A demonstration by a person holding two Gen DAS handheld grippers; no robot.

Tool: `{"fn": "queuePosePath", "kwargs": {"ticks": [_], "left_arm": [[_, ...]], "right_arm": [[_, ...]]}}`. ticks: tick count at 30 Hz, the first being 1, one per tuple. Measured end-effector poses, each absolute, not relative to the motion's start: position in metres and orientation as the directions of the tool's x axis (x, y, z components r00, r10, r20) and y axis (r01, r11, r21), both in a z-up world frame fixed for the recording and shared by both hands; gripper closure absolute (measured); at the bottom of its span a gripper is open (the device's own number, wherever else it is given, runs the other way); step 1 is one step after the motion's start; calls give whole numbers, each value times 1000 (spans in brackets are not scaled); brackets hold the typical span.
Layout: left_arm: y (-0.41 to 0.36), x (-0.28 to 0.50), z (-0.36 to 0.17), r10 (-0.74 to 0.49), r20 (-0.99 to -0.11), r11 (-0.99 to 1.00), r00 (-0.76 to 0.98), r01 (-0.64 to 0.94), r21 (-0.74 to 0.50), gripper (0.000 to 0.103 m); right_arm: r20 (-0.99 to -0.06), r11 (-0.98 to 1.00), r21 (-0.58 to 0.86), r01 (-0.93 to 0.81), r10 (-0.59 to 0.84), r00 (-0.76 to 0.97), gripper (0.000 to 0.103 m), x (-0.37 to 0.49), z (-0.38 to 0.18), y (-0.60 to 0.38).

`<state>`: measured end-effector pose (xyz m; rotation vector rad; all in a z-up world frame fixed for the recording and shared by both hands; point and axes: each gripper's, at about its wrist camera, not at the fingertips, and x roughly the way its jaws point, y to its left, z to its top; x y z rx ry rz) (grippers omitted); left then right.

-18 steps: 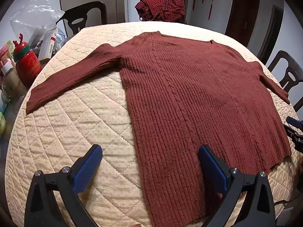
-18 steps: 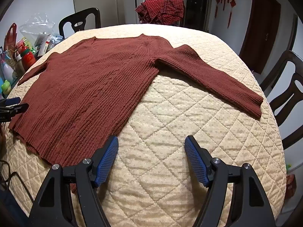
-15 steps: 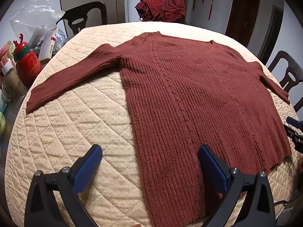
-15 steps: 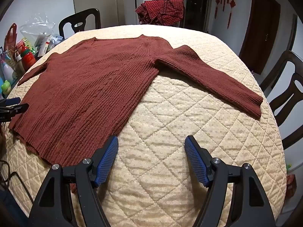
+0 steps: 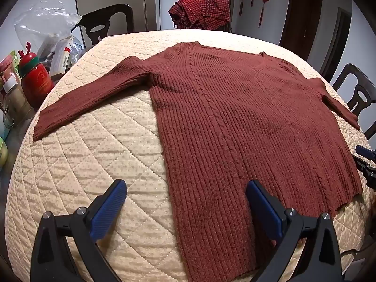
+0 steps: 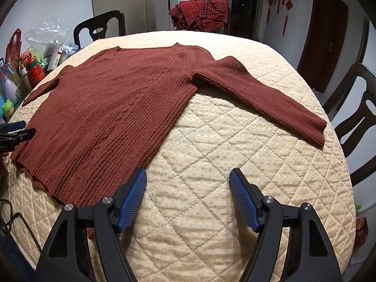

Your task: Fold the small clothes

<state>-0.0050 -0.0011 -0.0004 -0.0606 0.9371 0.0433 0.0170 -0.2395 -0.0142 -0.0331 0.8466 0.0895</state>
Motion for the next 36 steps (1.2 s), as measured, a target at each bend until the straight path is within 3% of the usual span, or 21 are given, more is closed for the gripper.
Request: {"fn": "queuePosePath", "kwargs": {"ticks": [36], "left_arm": [[-2,-3,5,15,-803,997,596,-70,-34,0]], "right_arm": [[-748,996,9,-93,68,661,30,17,-14,-240]]}}
